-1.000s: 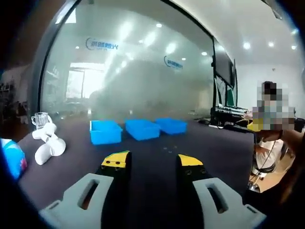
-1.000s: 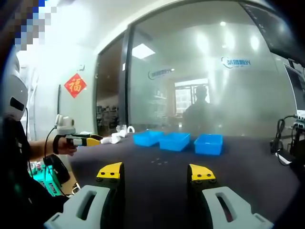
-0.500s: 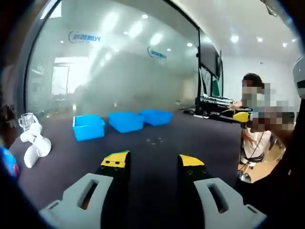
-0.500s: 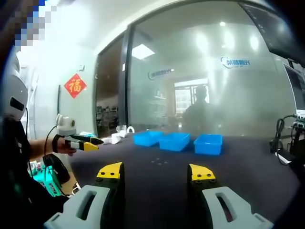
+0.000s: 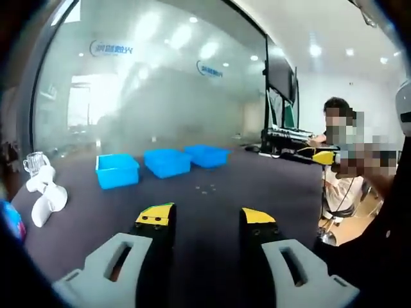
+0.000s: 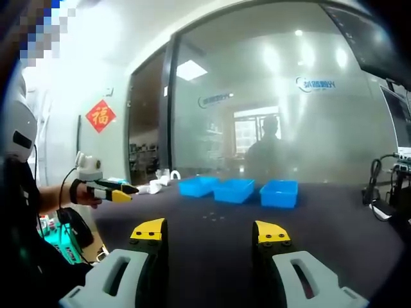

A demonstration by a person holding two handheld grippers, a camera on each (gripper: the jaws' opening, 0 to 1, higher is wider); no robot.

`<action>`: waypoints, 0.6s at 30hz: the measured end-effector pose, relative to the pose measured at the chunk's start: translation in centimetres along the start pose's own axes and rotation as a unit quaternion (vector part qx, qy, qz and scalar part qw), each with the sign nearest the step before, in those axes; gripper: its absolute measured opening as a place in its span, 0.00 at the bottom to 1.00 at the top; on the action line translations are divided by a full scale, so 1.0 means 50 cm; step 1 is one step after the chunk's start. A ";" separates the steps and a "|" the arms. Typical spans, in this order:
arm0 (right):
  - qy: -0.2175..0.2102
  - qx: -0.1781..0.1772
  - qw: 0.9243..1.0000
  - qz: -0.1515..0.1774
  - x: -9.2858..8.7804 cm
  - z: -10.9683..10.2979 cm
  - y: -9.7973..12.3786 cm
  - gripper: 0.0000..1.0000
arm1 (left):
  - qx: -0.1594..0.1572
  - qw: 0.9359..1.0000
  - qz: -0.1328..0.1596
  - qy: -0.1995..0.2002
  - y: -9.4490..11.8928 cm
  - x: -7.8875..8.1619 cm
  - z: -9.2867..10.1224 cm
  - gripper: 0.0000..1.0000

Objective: Sort the screws, nuts, and washers into the corresponding bins

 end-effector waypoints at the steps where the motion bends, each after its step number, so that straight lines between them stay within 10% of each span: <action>1: 0.000 0.000 1.000 0.000 -0.001 0.000 0.000 0.48 | 0.001 1.000 0.000 0.000 0.000 0.001 0.001 0.38; 18: -0.001 0.000 1.000 -0.003 -0.008 0.009 0.005 0.48 | -0.004 1.000 -0.011 0.001 -0.010 0.006 0.006 0.38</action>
Point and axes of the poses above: the point that each gripper's makers call its tool centre point, and the gripper's own axes: y roughly backward along the fingers, z roughly to its right, x roughly out of its top, the point moved 10 cm from there along y, roughly backward along the fingers, and after that the axes turned 14 degrees about -x, right-handed, at the moved point
